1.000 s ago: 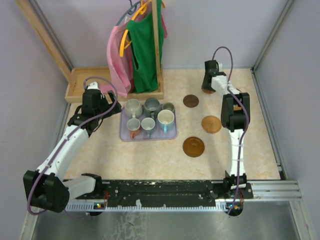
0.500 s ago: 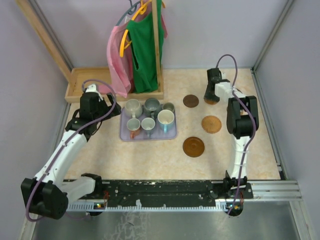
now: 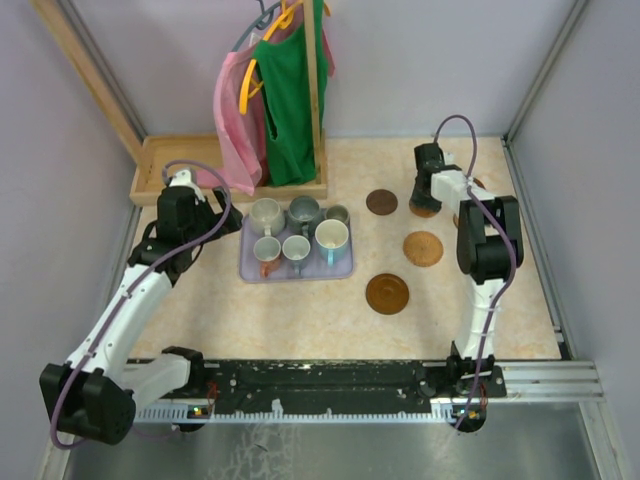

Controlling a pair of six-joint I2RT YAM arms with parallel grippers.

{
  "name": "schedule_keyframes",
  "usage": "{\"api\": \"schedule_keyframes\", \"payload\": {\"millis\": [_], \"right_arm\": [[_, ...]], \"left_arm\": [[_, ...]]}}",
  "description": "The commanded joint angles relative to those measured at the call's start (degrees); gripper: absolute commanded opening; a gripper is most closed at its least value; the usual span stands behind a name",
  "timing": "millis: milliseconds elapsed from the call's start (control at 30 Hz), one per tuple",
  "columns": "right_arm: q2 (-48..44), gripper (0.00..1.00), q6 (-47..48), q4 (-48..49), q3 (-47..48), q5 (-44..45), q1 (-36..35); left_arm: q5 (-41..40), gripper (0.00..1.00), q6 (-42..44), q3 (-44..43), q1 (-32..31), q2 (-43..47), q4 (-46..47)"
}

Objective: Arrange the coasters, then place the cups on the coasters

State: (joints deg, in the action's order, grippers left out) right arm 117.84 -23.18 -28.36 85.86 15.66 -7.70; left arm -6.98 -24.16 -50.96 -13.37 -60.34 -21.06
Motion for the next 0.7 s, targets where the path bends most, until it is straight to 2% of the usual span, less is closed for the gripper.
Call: {"api": "schedule_keyframes", "payload": {"millis": [0,667], "right_arm": [[0.01,0.37,0.09,-3.01,0.69,1.17,-0.38],[11.17,0.37,1.69,-4.47,14.66,2.64,0.19]], "left_arm": [[0.49,1.0,0.55,0.2,-0.17,1.61,-0.07],[-1.17,1.0,0.96,-0.95,-0.17,0.68,-1.09]]}}
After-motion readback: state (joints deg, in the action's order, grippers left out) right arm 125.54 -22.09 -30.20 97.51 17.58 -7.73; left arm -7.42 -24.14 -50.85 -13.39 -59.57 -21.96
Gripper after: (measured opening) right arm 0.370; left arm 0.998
